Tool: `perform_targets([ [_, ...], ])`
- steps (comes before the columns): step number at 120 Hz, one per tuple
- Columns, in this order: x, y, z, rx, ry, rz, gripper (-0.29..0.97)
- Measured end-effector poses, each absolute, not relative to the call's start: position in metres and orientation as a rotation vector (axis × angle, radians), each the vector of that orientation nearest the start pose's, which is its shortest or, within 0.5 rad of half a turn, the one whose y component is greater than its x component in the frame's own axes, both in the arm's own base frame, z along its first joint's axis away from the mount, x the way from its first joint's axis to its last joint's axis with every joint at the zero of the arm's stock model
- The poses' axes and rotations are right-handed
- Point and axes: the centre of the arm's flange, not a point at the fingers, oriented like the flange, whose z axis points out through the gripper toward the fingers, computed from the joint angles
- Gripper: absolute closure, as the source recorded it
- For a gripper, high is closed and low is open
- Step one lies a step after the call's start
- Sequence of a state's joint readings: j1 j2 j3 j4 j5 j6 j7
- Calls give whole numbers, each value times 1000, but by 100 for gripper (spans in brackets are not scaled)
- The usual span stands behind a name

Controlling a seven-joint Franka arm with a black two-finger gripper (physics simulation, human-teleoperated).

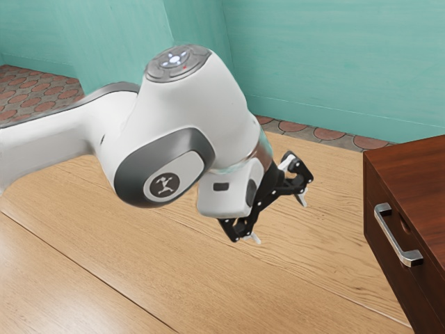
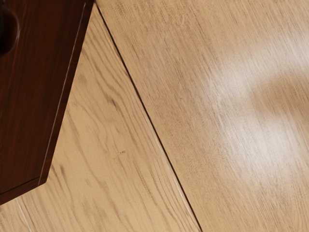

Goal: Pull the drawer handle with one arm to open the drawer

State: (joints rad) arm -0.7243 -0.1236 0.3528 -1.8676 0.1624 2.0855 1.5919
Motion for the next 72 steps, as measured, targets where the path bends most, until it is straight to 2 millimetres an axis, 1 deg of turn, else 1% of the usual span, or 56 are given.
perform_targets([
  [14, 524, -202, 593, -1477, 2428, -315, 0],
  [35, 523, -224, 592, -1428, 2449, -346, 0],
  [54, 522, -243, 600, -1394, 2456, -404, 0],
  [72, 525, -266, 589, -1359, 2477, -408, 0],
])
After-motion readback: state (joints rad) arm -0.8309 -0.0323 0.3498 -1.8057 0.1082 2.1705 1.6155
